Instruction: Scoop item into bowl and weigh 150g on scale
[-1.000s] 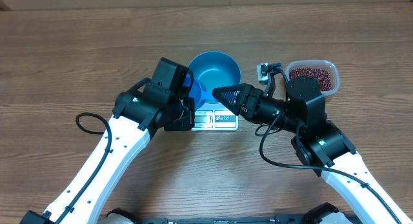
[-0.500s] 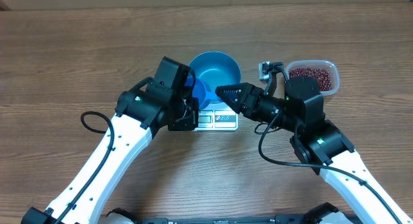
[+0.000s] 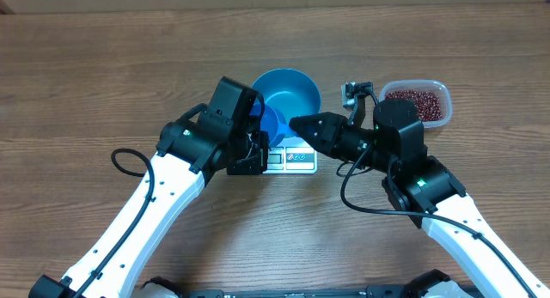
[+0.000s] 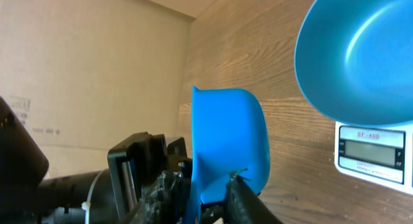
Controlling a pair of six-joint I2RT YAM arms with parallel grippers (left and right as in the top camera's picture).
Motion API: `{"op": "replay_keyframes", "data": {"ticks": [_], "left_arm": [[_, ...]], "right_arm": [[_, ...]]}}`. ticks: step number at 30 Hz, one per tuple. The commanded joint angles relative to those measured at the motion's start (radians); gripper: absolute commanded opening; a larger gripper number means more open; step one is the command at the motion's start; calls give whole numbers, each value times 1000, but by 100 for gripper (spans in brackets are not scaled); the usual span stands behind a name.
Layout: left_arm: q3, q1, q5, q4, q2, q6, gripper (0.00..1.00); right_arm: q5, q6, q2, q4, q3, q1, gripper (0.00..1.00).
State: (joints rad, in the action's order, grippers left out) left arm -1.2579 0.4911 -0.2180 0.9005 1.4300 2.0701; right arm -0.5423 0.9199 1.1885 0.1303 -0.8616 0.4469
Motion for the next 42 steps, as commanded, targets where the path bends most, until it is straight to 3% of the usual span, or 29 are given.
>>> {"op": "replay_keyframes", "data": {"ticks": [1, 27, 32, 42], "left_arm": [[-19, 4, -11, -1, 9, 14, 4], [-19, 23, -11, -39, 38, 14, 4], [-19, 23, -11, -41, 38, 14, 4], [-19, 23, -11, -45, 38, 14, 4]], "right_arm": [[5, -4, 0, -6, -21, 6, 20], [-2, -5, 0, -6, -21, 6, 10], [-2, -5, 0, -6, -21, 6, 4], [-2, -5, 0, -5, -21, 6, 4]]}}
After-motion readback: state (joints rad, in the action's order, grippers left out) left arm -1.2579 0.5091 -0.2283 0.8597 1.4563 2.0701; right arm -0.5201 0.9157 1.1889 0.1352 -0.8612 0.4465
